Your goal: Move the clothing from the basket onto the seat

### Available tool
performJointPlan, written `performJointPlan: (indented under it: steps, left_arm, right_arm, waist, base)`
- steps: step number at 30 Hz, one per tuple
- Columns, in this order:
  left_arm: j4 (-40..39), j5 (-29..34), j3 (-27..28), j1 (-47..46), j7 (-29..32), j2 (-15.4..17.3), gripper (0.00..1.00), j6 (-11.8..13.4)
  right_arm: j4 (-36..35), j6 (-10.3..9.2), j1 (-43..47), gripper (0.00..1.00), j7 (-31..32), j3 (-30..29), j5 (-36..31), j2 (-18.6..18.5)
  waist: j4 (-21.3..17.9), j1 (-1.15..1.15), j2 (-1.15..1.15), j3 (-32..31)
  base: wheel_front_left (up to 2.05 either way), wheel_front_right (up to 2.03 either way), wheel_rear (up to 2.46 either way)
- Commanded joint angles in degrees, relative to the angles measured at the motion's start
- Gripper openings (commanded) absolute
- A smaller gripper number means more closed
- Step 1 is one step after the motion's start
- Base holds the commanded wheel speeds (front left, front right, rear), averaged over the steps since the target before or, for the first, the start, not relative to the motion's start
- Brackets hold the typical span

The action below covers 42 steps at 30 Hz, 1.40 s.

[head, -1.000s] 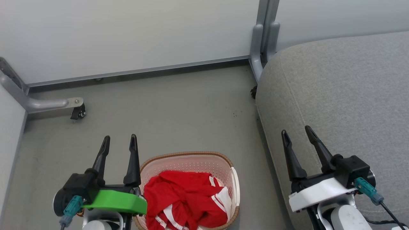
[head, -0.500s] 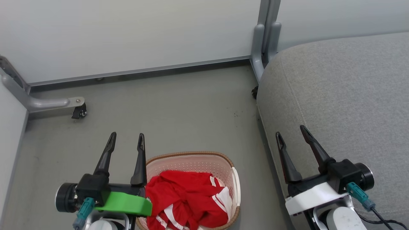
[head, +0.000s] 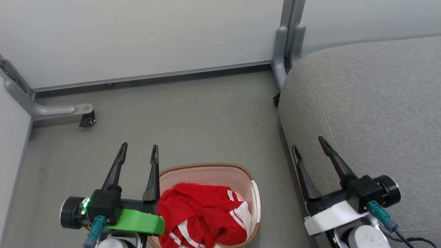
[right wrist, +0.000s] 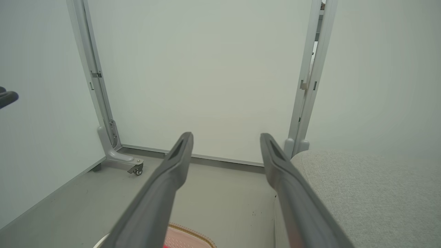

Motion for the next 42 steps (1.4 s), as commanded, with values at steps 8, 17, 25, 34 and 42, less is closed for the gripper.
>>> performJointPlan:
  steps: [8,17,25,34,42]
  left_arm:
    - [0.4,0.2,0.1,0.6,-0.1,0.3,1.0,-0.1]
    - [0.5,-0.1,-0.6,-1.7,-0.1,0.3,1.0,-0.3]
    - [4.4,0.0,-2.2,-8.8,0.0,0.3,1.0,-2.3]
    - [14.9,3.9,-7.4,-19.8,-0.1,2.5,1.0,-4.4]
    - [24.7,4.5,-19.6,-29.7,-0.1,8.9,1.0,-4.5]
  right_arm:
    - [-0.2,0.0,0.3,1.0,-0.2,0.0,0.0,-0.1]
    - [-1.2,0.0,-1.5,1.0,-0.2,-0.9,-0.4,0.0]
    - [-2.8,0.0,-7.4,1.0,-0.2,-2.7,-0.6,-0.5]
    - [-5.3,0.0,-14.9,1.0,-0.2,-4.0,-0.6,-0.6]
    - [-7.4,0.0,-20.2,1.0,-0.2,-3.6,-0.3,0.0]
  waist:
    - [0.0,0.0,0.0,0.3]
    - [-0.1,0.0,0.0,4.8]
    - [-0.2,0.0,0.0,17.0]
    - [-3.0,0.0,0.0,30.5]
    - [-8.2,0.0,0.0,40.2]
  base:
    - [0.0,0.0,0.0]
    - [0.0,0.0,0.0]
    - [0.0,0.0,0.0]
    - [0.0,0.0,0.0]
    - [0.0,0.0,0.0]
